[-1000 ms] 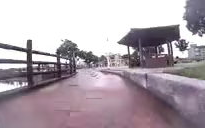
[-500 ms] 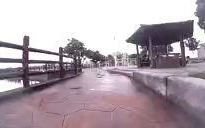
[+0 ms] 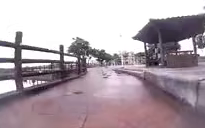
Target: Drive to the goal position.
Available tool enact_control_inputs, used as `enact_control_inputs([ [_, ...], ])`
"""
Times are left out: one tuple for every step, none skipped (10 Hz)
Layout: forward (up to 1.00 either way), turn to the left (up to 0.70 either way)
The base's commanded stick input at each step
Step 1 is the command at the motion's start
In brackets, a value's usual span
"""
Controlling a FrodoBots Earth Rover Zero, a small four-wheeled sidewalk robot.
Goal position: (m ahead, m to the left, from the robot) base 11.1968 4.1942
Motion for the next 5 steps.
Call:
enact_control_inputs([
  [1.00, -0.01],
  [1.00, -0.01],
  [1.00, -0.01],
  [1.00, -0.01],
  [1.00, -0.01],
])
